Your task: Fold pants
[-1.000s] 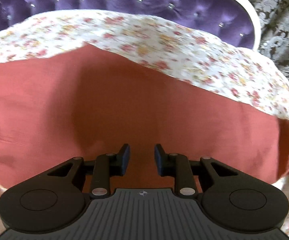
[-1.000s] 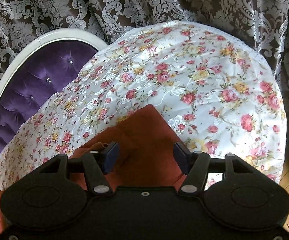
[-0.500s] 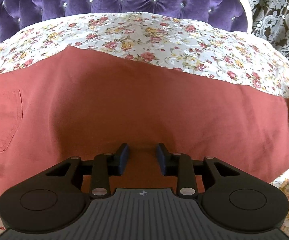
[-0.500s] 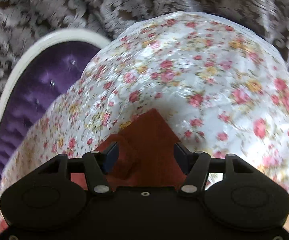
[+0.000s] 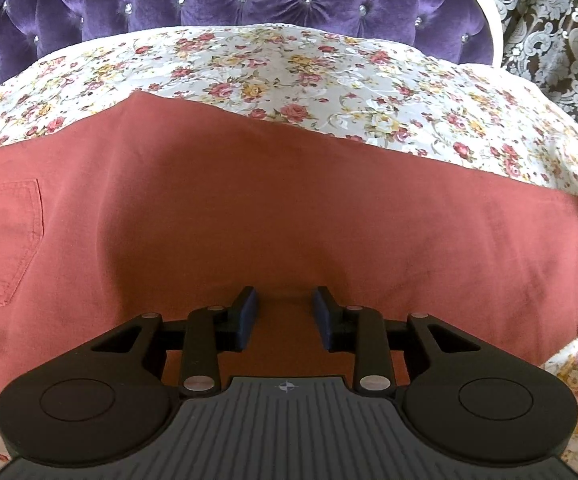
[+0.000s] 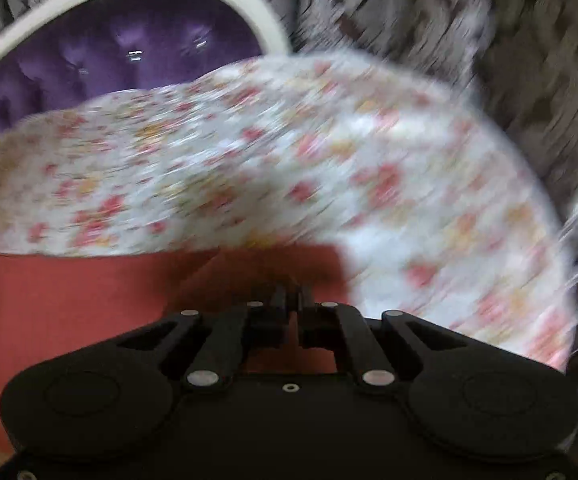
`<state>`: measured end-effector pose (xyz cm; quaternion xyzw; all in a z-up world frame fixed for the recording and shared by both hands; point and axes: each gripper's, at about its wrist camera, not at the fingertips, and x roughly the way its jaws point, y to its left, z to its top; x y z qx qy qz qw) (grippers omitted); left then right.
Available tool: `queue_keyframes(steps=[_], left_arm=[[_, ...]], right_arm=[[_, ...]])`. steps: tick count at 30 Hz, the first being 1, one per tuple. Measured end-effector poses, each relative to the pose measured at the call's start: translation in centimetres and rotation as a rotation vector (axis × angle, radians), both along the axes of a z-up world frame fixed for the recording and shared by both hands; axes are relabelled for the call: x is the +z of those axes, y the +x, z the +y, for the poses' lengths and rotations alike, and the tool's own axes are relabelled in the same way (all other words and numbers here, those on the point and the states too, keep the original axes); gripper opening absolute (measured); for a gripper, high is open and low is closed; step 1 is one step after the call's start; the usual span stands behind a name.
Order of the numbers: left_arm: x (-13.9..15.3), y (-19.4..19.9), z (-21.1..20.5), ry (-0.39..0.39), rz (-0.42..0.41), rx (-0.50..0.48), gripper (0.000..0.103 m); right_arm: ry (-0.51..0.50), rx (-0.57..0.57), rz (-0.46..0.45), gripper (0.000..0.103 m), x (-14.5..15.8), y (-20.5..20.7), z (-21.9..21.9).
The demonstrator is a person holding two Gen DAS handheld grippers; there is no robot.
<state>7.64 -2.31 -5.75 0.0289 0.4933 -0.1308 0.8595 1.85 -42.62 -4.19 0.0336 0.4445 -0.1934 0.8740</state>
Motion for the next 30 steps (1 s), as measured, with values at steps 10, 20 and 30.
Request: queue_keyframes(steps=[10, 20, 30], left_arm=[[0.0, 0.0, 0.2, 0.000, 0.000, 0.001, 0.031], [0.0, -0.1, -0.1, 0.016, -0.007, 0.000, 0.031], [0.0, -0.1, -0.2, 0.016, -0.004, 0.021, 0.031]], right_arm=[[0.146, -0.030, -0.063, 0.036, -0.1, -1.1, -2.9], [0.127, 0.018, -0.098, 0.041, -0.7, -3.2, -3.7], [0.129, 0.080, -0.064, 0.039, -2.1, -0.4, -3.6]])
